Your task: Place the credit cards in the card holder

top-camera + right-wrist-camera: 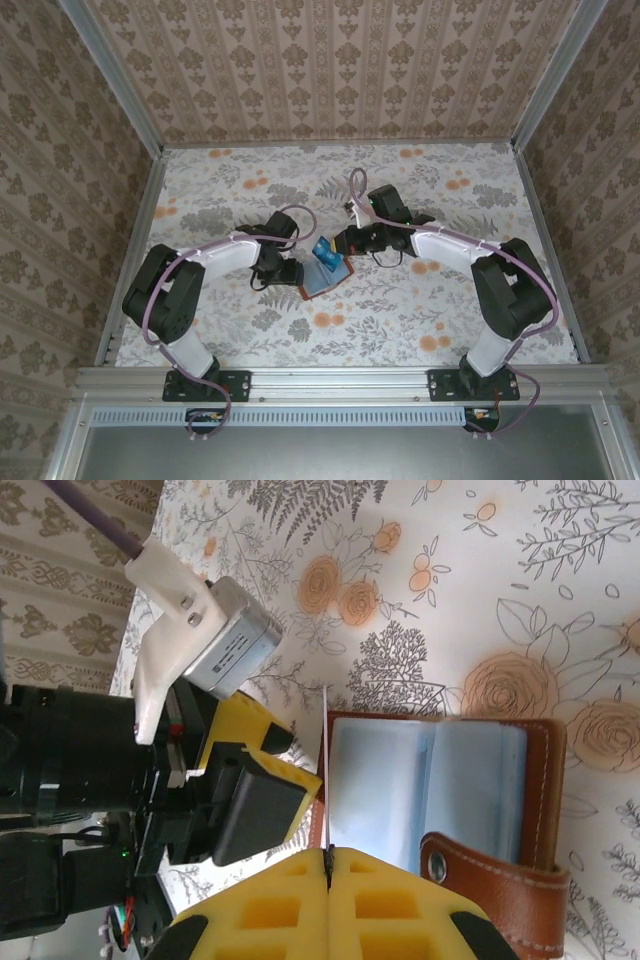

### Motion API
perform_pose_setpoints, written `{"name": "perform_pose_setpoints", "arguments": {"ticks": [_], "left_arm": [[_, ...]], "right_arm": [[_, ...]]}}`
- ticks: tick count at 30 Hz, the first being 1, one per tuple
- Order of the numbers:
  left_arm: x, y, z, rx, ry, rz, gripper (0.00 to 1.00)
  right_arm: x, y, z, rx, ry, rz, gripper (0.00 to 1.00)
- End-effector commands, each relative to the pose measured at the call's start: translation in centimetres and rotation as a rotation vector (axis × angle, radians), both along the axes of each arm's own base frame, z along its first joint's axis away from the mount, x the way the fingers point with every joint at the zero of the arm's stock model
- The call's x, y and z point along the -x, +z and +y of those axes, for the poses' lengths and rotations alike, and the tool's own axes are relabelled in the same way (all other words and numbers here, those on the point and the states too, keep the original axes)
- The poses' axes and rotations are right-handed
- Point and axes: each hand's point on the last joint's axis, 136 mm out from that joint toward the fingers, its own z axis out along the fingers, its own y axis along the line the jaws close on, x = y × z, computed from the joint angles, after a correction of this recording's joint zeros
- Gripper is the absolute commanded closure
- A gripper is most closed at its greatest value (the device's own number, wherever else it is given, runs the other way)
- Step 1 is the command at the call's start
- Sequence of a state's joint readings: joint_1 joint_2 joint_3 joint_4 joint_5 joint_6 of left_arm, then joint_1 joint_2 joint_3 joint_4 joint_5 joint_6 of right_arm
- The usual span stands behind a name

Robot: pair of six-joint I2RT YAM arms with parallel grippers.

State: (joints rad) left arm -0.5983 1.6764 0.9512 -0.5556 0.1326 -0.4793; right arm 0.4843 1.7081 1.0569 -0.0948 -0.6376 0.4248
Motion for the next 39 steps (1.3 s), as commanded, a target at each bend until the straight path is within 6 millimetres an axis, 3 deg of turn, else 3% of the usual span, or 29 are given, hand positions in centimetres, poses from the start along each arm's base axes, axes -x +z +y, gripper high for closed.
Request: {"name": "perform_pose_setpoints", "arguments": {"ticks": [1, 10, 15, 17, 32, 39], "left_arm": [[0.1, -1.2, 0.4, -0.005, 0.034, 0.028, 0.46], [0.4, -1.5, 0.8, -0.008, 0.044, 0.038, 0.49], [0.5, -1.7, 1.3, -0.022, 0.065, 0.045, 0.75], [0.5, -1.8, 1.4, -0.024, 0.069, 0.048, 0.79], [0.1, -1.9, 0.9, 0.001, 0.071, 0.050, 0.83], [0.0, -2.9, 0.5, 0.009, 0.081, 0.081, 0.87]], "right_arm": [[0.2, -2.6, -0.6, 0.075, 0.006, 0.043, 1.00], [0.9, -5.5, -1.6, 0.131, 0.000, 0.075, 1.00], [1.2, -6.4, -1.9, 0.126, 0.000, 0.089, 1.00], [1.2, -6.6, -2.0, 0.113, -0.004, 0.098, 1.00], [1.0, -6.7, -0.9, -0.044, -0.026, 0.143, 1.00], [0.9, -7.4, -0.6, -0.075, -0.032, 0.161, 1.00]]}}
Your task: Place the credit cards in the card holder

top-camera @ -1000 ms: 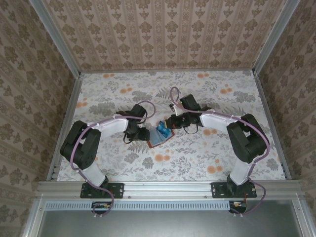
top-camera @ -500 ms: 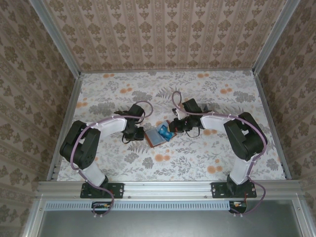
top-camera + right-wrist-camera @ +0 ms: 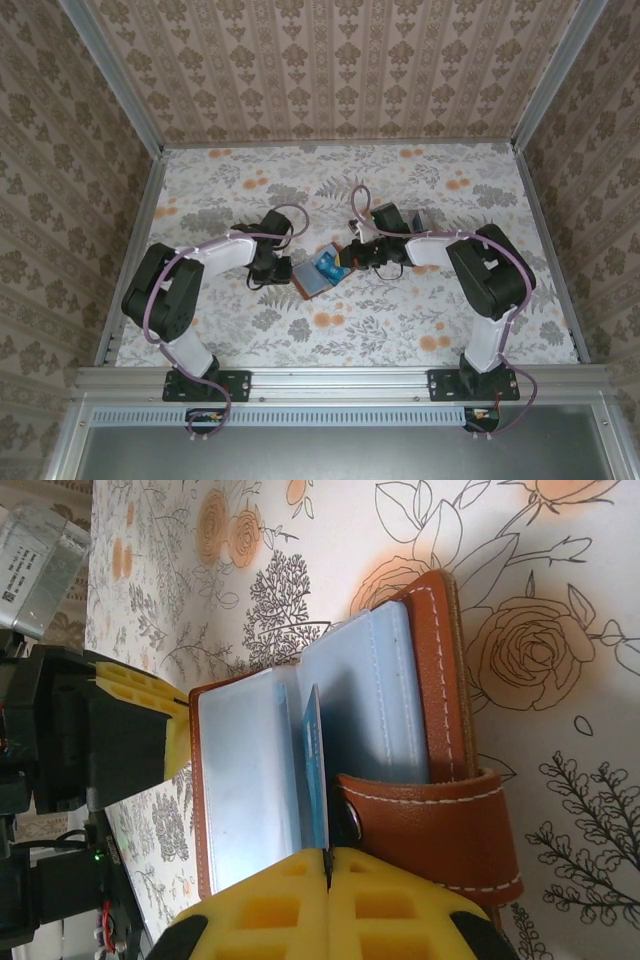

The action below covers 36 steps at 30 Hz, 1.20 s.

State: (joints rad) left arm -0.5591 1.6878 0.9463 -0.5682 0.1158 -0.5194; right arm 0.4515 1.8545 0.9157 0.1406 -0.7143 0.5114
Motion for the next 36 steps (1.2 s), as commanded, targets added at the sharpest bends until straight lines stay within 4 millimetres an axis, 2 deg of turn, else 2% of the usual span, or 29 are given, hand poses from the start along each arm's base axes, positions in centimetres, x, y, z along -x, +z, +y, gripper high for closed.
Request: {"name": "perform_pose_setpoints", "arguments": {"ticks": [1, 9, 18, 28, 36], "left_arm": [[0.5, -2.5, -1.1, 0.041, 0.004, 0.061, 0.87], [0.4, -3.3, -1.1, 0.044, 0.018, 0.079, 0.90], [-0.6, -3.6, -0.6, 0.027, 0.027, 0.085, 0.93], [-1.2, -3.9, -0.3, 0.021, 0.038, 0.094, 0.95], [-1.6, -4.1, -0.3, 0.024, 0.044, 0.099, 0.97]], "right_arm": [[0.2, -0.4, 0.2, -0.032, 0.001, 0.018, 1.00], [0.3, -0.6, 0.5, -0.063, 0.001, 0.026, 1.00], [0.0, -0.7, 1.0, -0.114, -0.013, 0.030, 1.00], [-0.6, -0.2, 2.0, -0.206, -0.031, 0.065, 1.00], [0.0, -0.9, 2.1, -0.169, -0.008, 0.068, 1.00]]}}
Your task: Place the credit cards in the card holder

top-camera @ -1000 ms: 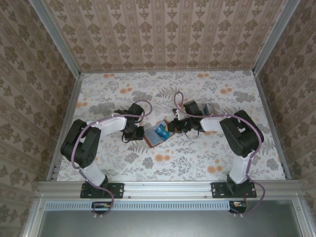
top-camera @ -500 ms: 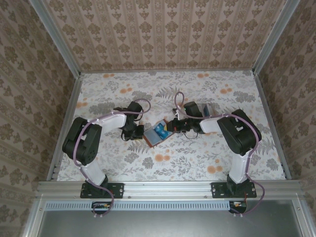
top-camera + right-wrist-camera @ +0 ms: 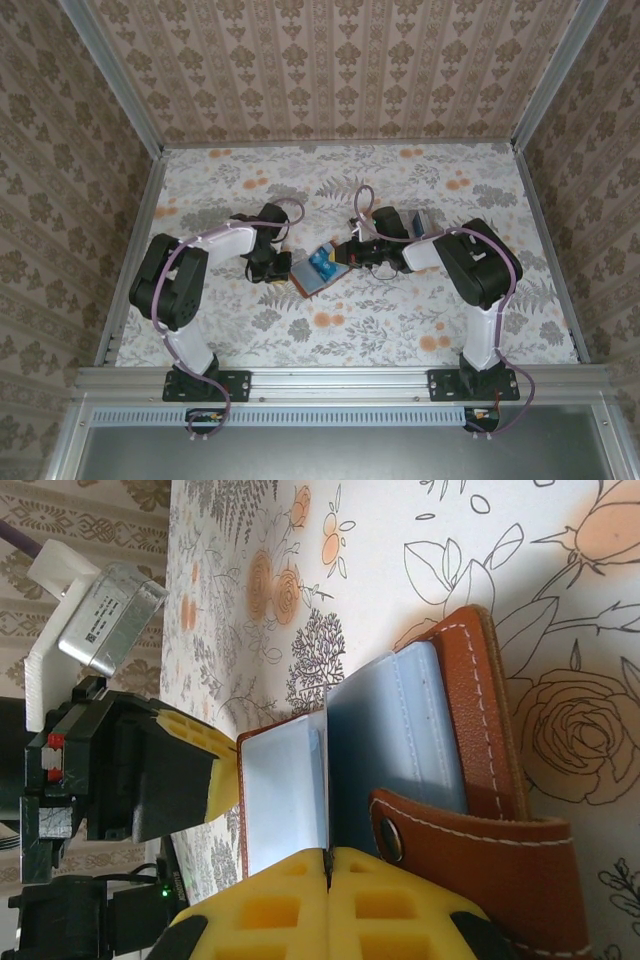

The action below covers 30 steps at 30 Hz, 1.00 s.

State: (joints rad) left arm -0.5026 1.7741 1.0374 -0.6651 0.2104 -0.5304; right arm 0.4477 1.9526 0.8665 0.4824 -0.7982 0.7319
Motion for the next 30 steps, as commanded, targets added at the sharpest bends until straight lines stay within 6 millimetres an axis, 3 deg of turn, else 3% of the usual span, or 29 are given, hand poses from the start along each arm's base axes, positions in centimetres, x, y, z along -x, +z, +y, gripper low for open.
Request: {"name": "perform_pose_setpoints", "arguments": {"ticks": [1, 13, 30], "left_arm": [[-1.4, -3.8, -0.3, -0.012, -0.010, -0.029, 0.97], [-1.8, -4.2, -0.1, -0.006, -0.002, -0.022, 1.00], [-1.8, -4.3, -1.1, 0.048, -0.004, -0.012, 1.00]], "right_arm": [[1.6, -0.9, 0.6, 0.014, 0.061, 0.023, 1.00], [2.4, -1.4, 0.8, 0.027, 0.113, 0.019, 1.00], [1.2, -2.0, 1.8, 0.034, -0.054, 0.058, 0.97]]}}
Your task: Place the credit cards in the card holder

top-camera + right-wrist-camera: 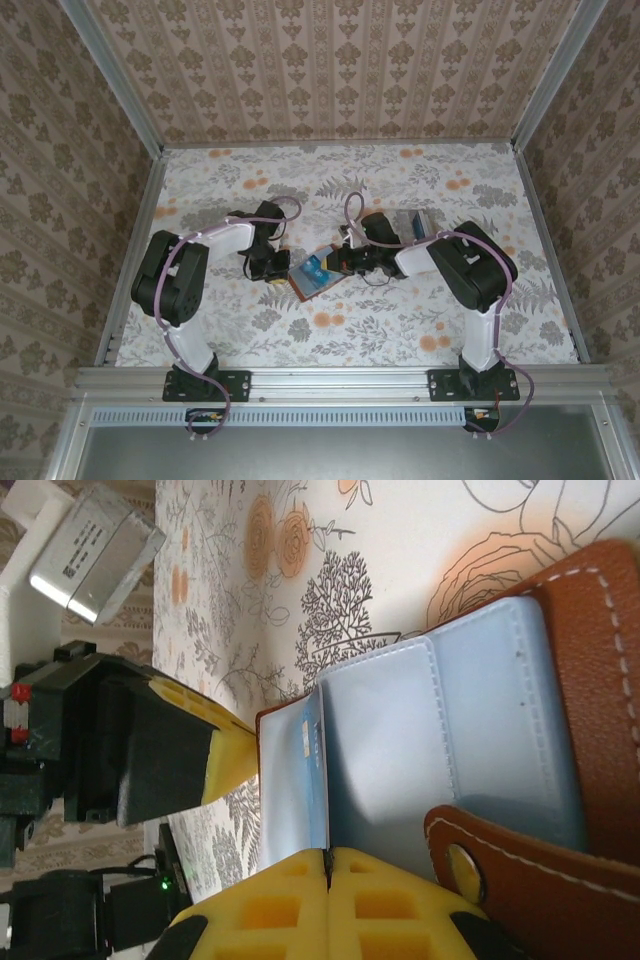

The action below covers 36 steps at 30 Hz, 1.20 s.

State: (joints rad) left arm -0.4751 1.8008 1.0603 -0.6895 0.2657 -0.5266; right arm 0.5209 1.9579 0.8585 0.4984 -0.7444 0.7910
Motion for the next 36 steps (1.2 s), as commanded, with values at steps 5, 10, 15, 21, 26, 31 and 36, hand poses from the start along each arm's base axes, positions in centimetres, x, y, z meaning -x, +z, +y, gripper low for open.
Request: {"name": "perform_pose_setpoints", "arguments": {"ticks": [5, 10, 15, 21, 26, 31, 36], "left_arm": [[-1.6, -4.3, -0.8, 0.002, -0.032, -0.059, 1.00], [-1.7, -4.3, -0.8, 0.005, -0.030, -0.063, 1.00], [-1.7, -4.2, -0.8, 0.008, -0.029, -0.063, 1.00], [-1.7, -4.2, -0.9, 0.012, -0.027, -0.063, 1.00], [-1.7, -4.2, -1.0, 0.019, -0.025, -0.063, 1.00], [-1.5, -4.4, -0.9, 0.022, -0.032, -0.057, 1.00], [-1.5, -4.3, -0.9, 0.029, -0.034, -0.064, 1.00]], "right_arm": [[-0.3, -1.5, 0.1, 0.021, -0.050, 0.030, 0.95], [0.8, -1.7, 1.1, 0.034, -0.021, 0.048, 0.90], [1.7, -2.1, 1.8, 0.071, 0.011, 0.058, 0.89], [2.9, -2.5, 2.4, 0.127, 0.059, 0.078, 0.81], [3.1, -2.1, 2.3, 0.174, 0.066, 0.062, 0.77], [2.8, -1.3, 0.9, 0.296, 0.087, 0.000, 0.73], [2.8, -0.8, 0.6, 0.339, 0.116, -0.025, 0.68]]}}
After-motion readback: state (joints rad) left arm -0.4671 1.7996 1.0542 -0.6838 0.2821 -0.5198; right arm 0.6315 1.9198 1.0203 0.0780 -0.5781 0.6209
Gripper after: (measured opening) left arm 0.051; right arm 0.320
